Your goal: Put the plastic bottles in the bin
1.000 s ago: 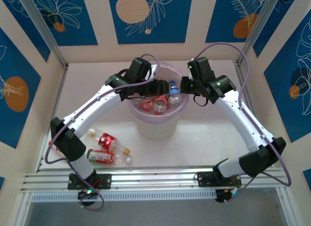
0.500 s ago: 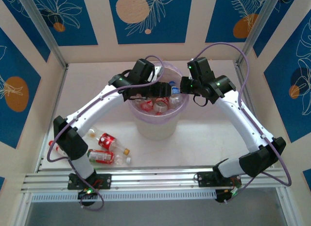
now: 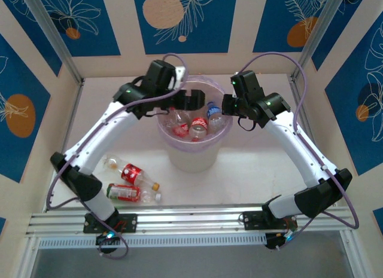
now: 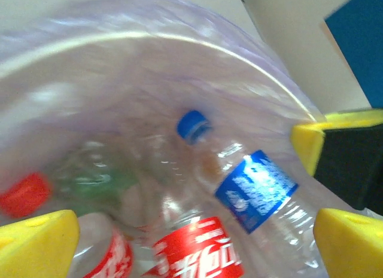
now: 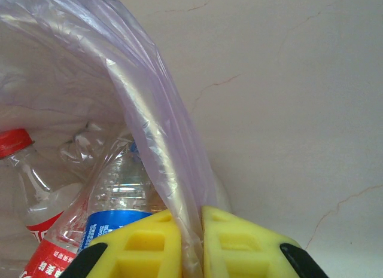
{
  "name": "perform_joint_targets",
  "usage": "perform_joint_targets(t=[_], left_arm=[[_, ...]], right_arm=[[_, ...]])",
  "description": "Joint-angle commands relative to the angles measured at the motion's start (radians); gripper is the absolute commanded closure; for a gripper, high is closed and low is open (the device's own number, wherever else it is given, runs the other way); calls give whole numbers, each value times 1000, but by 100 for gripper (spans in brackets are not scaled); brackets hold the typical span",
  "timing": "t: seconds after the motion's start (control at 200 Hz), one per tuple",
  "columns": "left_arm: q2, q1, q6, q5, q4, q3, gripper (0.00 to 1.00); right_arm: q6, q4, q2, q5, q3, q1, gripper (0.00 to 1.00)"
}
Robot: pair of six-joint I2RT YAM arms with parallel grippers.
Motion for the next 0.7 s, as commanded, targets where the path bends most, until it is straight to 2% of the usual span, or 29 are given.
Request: perform_joint_targets(t=[0.0, 0.145, 0.255, 0.35, 0.47, 0.695], left_arm=[[-107, 95, -50, -93, -116, -38, 0], [-210, 245, -124, -133, -244, -186, 0], [-293, 315, -189, -188, -321, -314, 0], [-356, 368, -242, -172, -338, -452, 0], [-422, 401, -294, -102, -284, -645, 2], [-486, 420, -394, -86, -191, -883, 5]], right_arm=[[-1, 9, 7, -10, -12, 9, 85], [-7, 18, 11, -31, -8, 6, 85], [-18, 11, 20, -25, 8, 10, 85], [-23, 10, 22, -21, 10, 11, 85], [-28, 17, 18, -28, 5, 8, 86], [-38, 27, 25, -51, 4, -2, 86]])
